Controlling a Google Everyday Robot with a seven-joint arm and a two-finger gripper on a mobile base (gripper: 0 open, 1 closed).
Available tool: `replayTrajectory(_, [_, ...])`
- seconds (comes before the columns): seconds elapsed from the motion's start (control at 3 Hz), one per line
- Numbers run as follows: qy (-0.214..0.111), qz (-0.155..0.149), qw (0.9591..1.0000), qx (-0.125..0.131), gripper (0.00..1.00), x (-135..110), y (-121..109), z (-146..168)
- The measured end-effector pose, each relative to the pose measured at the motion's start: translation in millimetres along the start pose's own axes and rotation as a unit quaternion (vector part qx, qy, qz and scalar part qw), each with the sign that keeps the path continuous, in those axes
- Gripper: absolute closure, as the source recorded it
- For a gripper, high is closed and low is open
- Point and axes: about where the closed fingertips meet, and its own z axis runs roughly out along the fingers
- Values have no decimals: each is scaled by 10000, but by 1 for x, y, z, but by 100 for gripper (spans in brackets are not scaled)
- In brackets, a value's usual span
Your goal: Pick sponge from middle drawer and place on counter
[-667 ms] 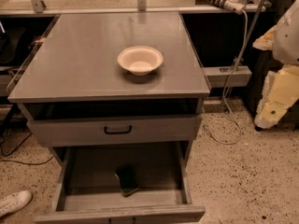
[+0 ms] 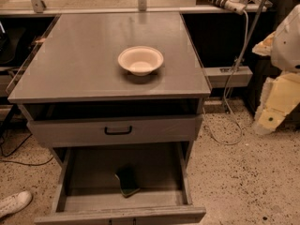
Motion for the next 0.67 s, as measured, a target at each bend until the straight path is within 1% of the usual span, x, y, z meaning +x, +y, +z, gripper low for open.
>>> replayTrajectory(0.33, [32,50,9999,-128,0,-10,27,11])
replayTrajectory(0.67, [-1,86,9987,-510,0,-16,60,29])
